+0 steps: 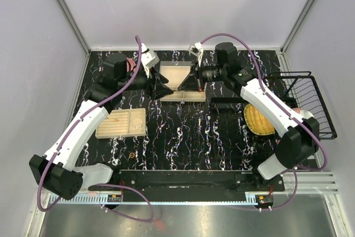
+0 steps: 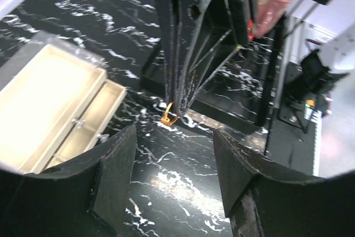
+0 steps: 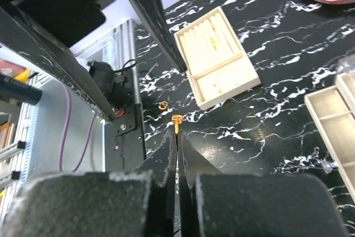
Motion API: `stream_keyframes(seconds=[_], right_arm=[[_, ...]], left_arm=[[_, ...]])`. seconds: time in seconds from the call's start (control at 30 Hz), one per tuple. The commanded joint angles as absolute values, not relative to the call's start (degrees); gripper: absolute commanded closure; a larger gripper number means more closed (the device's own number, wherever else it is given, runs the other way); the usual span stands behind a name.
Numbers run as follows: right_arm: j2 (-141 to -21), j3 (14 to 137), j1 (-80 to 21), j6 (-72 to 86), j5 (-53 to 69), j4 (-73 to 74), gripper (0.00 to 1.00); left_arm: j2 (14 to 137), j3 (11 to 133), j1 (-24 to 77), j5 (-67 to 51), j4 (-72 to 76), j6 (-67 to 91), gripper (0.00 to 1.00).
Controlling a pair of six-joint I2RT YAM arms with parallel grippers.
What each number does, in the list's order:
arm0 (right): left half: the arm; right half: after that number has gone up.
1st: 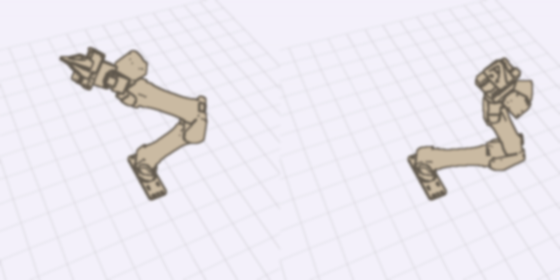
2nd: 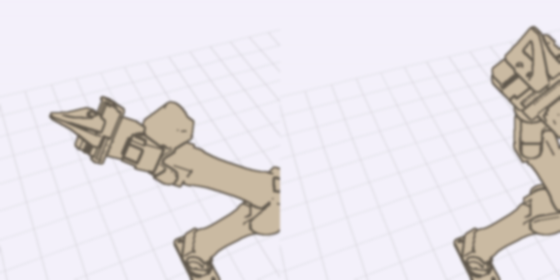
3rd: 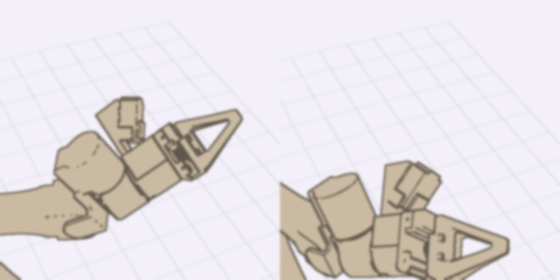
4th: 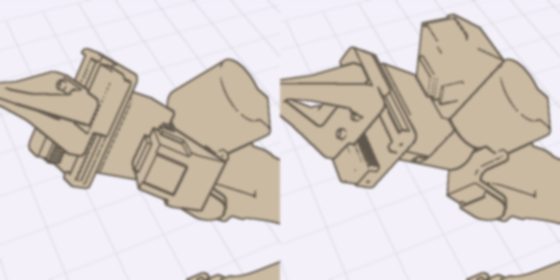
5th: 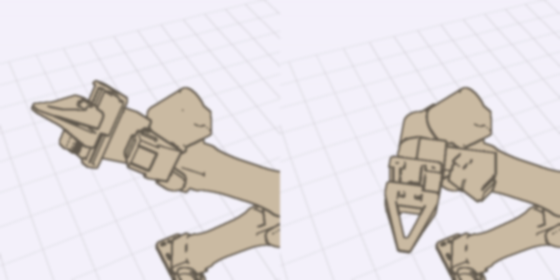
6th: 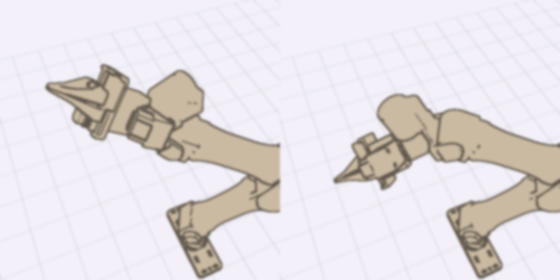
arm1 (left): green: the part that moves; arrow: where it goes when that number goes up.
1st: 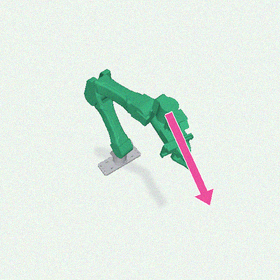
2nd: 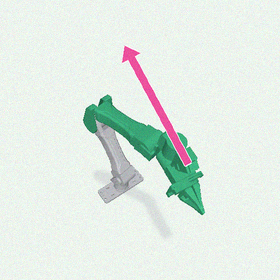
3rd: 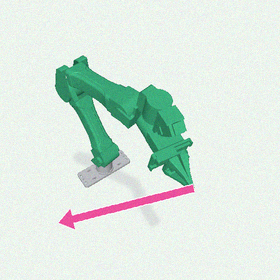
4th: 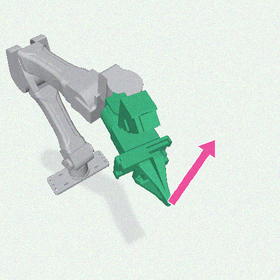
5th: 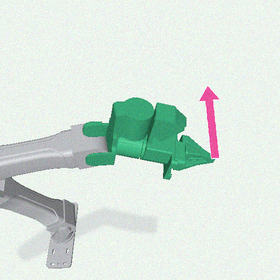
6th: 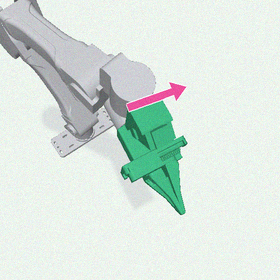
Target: Organize the mixed jewelry
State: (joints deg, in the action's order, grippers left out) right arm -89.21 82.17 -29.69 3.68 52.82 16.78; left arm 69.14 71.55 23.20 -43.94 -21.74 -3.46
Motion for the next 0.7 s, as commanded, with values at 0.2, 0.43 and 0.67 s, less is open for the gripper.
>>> stream_keyframes(seconds=[0.2, 0.43, 0.67], right_arm=[[-86.0, 83.0, -30.2, 9.1, 63.8, 11.3, 1.0], [-85.8, 81.7, -30.1, 9.8, 63.6, 9.8, 1.0], [-85.4, 80.7, -30.2, 8.8, 62.6, 9.8, 1.0]], left_arm=[[72.2, 72.1, 22.3, -61.0, -16.3, -2.1, 0.39], [73.7, 72.2, 21.6, -62.5, -14.3, -0.1, 0.46], [73.6, 70.9, 20.2, -64.2, -11.8, 3.3, 0.55]])
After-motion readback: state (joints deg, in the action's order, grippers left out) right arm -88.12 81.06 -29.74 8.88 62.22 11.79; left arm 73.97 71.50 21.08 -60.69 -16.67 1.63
